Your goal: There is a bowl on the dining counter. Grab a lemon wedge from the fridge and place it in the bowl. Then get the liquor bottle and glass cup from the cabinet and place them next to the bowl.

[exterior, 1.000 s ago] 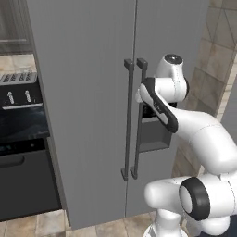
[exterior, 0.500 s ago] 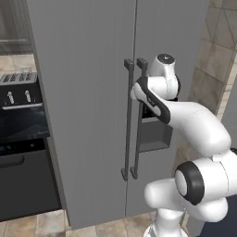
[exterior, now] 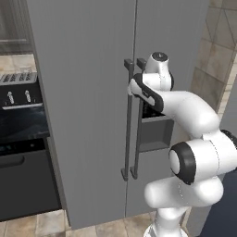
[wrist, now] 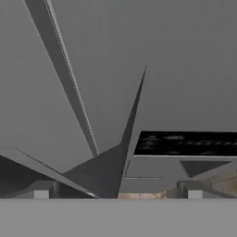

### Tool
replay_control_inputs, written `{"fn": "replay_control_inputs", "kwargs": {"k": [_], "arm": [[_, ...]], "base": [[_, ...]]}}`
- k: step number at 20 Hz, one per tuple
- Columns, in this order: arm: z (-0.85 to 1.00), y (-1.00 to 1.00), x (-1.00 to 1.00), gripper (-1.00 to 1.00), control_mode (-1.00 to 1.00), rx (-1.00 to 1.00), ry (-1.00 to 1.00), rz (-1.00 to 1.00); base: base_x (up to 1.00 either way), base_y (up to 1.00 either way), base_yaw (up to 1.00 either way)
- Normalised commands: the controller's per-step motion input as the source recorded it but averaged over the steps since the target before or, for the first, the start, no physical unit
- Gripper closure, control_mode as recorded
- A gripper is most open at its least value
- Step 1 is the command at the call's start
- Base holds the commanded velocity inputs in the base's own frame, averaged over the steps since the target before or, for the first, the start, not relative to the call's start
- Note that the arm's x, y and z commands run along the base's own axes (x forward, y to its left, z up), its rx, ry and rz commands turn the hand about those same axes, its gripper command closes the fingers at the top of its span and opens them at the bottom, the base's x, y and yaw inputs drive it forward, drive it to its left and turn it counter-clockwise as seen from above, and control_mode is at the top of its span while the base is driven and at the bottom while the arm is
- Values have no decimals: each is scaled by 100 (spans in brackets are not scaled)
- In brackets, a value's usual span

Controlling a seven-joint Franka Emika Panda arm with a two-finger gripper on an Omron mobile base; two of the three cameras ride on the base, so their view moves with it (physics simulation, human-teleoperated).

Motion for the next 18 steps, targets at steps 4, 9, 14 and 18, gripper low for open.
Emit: {"fn": "replay_control_inputs", "kwargs": {"k": [4, 9, 14, 18], "arm": [[-15, 0, 41, -100, -100, 0, 0, 0], [-22, 0, 23, -100, -100, 0, -3, 0], [-27, 0, 16, -100, -100, 0, -9, 0], [-26, 0, 14, -100, -100, 0, -12, 0]], "base": [[0, 0, 0], [0, 0, 0], [0, 0, 0], [0, 0, 0]]}}
